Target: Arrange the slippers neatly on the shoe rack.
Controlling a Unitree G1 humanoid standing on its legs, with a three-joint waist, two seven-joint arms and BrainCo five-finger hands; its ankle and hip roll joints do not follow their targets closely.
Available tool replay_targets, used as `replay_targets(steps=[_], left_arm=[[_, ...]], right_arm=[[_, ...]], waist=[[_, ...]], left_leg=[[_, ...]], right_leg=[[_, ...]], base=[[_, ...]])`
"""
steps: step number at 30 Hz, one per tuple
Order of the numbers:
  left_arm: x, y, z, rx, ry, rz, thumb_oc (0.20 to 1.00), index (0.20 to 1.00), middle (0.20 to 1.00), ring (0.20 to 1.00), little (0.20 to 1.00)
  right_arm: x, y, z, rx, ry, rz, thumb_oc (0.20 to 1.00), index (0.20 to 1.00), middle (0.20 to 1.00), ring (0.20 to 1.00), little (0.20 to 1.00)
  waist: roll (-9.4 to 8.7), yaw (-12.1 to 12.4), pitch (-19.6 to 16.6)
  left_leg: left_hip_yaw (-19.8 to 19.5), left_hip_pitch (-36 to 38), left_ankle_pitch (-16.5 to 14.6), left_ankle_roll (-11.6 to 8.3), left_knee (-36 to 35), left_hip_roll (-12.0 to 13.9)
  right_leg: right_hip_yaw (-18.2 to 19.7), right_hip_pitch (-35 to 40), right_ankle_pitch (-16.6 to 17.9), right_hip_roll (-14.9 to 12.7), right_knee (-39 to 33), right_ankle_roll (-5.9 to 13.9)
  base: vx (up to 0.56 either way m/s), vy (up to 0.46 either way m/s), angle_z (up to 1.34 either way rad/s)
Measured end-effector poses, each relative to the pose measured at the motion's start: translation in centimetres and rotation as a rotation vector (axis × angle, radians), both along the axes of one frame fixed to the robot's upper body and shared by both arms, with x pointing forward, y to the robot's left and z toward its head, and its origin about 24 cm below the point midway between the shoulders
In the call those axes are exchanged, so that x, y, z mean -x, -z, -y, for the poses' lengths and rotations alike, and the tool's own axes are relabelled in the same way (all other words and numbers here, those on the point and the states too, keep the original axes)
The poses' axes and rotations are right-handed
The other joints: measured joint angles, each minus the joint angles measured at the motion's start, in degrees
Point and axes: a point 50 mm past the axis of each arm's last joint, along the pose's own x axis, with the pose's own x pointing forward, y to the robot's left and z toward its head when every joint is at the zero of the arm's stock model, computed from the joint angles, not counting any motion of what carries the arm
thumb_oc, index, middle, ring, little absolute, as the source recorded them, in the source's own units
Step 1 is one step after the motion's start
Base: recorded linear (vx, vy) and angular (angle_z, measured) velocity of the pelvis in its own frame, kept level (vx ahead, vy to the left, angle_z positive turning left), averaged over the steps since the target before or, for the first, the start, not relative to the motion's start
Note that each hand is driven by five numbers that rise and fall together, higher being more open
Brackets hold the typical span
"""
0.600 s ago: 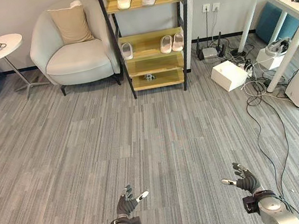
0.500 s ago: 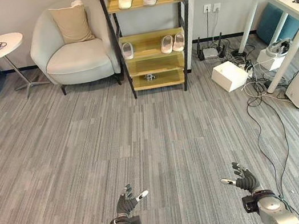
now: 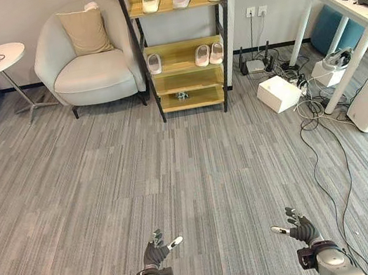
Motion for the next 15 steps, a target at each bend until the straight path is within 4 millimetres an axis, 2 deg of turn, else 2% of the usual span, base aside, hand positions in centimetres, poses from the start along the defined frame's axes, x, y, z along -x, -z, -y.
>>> replay_targets(steps=[11, 15], left_arm=[[0.8, 0.4, 0.0, 0.005, -0.007, -0.021, 1.000, 1.000, 1.000, 1.000, 1.000], [1.3, 0.7, -0.1, 0.002, -0.013, -0.040, 1.000, 1.000, 1.000, 1.000, 1.000]], right_arm=[[0.4, 0.7, -0.7, -0.012, -0.047, -0.041, 1.000, 1.000, 1.000, 1.000, 1.000], [0.3, 0.7, -0.7, -0.016, -0.047, -0.041, 1.000, 1.000, 1.000, 1.000, 1.000]], waist=[[0.99, 0.1, -0.8], [0.66, 0.1, -1.4]], left_leg=[[-0.8, 0.8, -0.1, -0.23, -0.4, 0.0], [-0.9, 0.7, -0.2, -0.42, -0.4, 0.0]], right_leg=[[-0.9, 1.3, -0.2, 0.0, 0.0, 0.11], [-0.9, 1.3, -0.2, 0.0, 0.0, 0.09]], base=[[0.01, -0.005, 0.03], [0.00, 0.000, 0.00]])
